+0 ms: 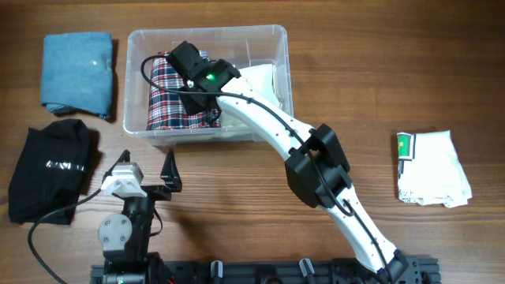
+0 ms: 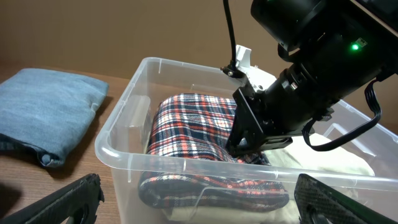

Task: Pack container
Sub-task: 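Lower the plaid shirt into the bin's left half and release, then move the right gripper to the white green-trimmed shirt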

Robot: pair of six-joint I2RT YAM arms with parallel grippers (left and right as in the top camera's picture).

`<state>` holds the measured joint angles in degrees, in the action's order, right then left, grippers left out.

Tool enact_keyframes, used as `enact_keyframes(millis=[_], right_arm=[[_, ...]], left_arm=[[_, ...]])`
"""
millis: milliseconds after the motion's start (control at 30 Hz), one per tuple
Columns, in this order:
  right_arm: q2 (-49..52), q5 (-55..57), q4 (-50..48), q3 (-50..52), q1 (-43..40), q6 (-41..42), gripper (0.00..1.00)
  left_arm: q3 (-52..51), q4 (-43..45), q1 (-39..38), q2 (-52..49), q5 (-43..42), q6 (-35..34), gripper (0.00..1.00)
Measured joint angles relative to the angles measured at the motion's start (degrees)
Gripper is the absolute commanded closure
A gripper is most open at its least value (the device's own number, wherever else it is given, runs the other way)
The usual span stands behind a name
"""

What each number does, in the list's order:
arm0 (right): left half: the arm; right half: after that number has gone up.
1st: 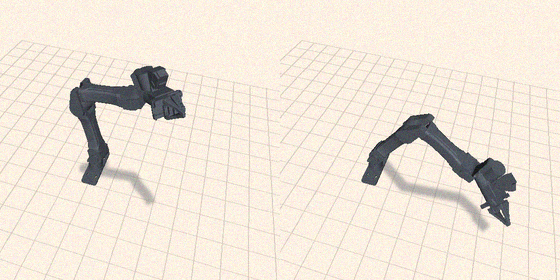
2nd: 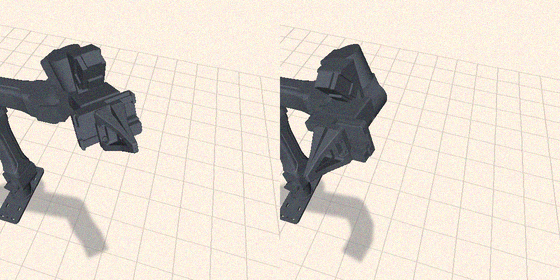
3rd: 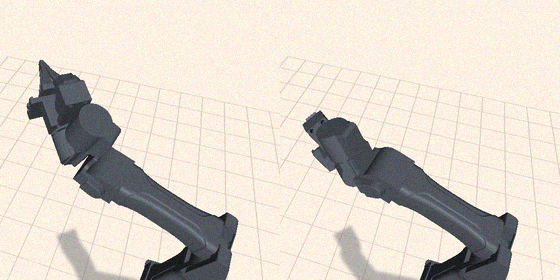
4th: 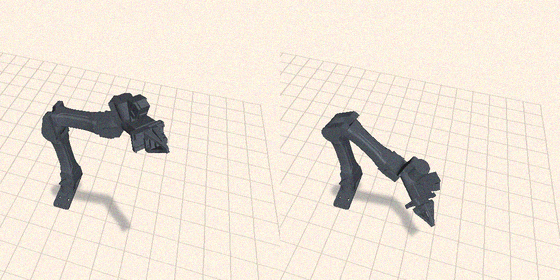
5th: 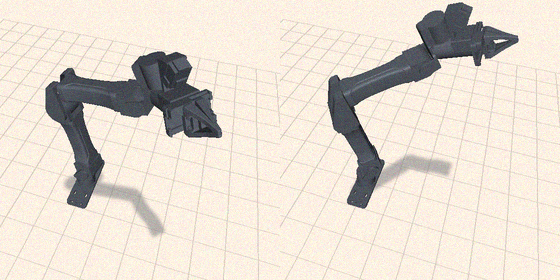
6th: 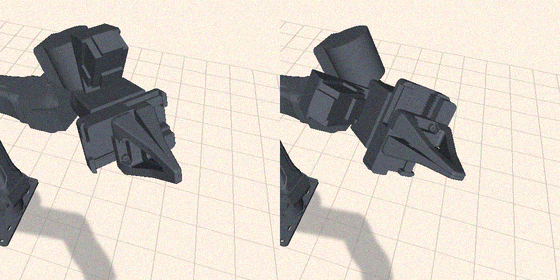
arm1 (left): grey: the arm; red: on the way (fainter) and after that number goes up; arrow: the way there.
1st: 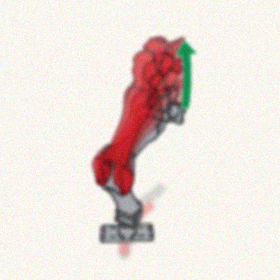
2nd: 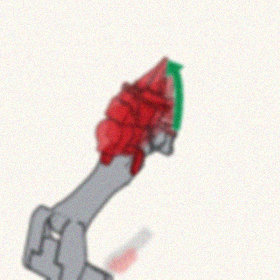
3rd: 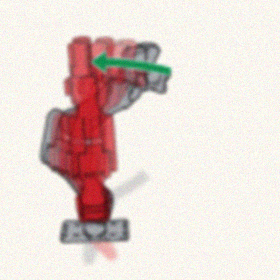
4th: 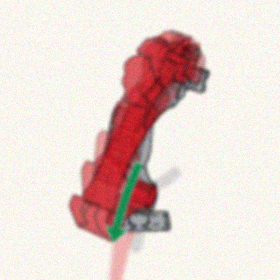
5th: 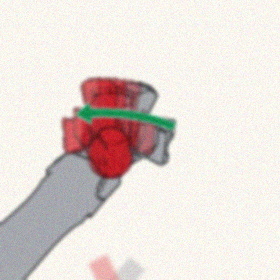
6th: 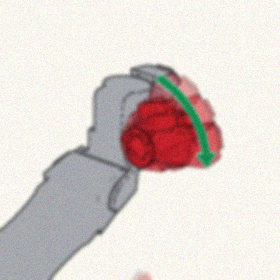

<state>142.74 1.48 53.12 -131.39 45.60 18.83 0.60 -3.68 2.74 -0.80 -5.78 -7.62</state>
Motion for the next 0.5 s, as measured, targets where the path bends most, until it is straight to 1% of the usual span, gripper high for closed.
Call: enact_keyframes(millis=[100, 133, 167, 233, 267, 300, 333, 367, 400, 467, 500], right_arm=[[0.04, -0.44, -0.17, 0.0, -0.15, 0.39, 0.96], [0.04, -0.61, -0.04, -0.09, -0.31, 0.39, 0.93], [0.04, -0.98, 0.17, -0.31, -0.44, 0.42, 0.84], [-0.92, -1.88, 1.2, -0.42, -1.05, 0.55, 0.52], [-2.29, -2.01, 1.79, -0.39, -1.44, 0.59, 0.43], [-4.66, -2.1, 2.45, -0.39, -2.03, 0.83, 0.32], [-9.31, -2.32, 3.15, -0.39, -3.26, 0.83, 0.17], [-13.05, -2.54, 3.82, -0.39, -4.26, 0.66, 0.09], [-17.75, -2.62, 5.57, -0.42, -5.86, 0.83, 0.03], [-25.35, -2.91, 9.38, -0.94, -9.66, 1.14, 0.0], [-30.73, -2.69, 13.27, -1.7, -14.03, 1.92, 0.0]], left_arm=[[0.0, 0.0, 0.0, 0.0, 0.0, 0.0, 0.0], [0.0, 0.0, 0.0, 0.0, 0.0, 0.0, 0.0], [0.0, 0.0, 0.0, 0.0, 0.0, 0.0, 0.0], [0.0, 0.0, 0.0, 0.0, 0.0, 0.0, 0.0], [0.0, 0.0, 0.0, 0.0, 0.0, 0.0, 0.0], [0.0, 0.0, 0.0, 0.0, 0.0, 0.0, 0.0], [0.0, 0.0, 0.0, 0.0, 0.0, 0.0, 0.0], [0.0, 0.0, 0.0, 0.0, 0.0, 0.0, 0.0], [0.0, 0.0, 0.0, 0.0, 0.0, 0.0, 0.0], [0.0, 0.0, 0.0, 0.0, 0.0, 0.0, 0.0], [0.0, 0.0, 0.0, 0.0, 0.0, 0.0, 0.0]])
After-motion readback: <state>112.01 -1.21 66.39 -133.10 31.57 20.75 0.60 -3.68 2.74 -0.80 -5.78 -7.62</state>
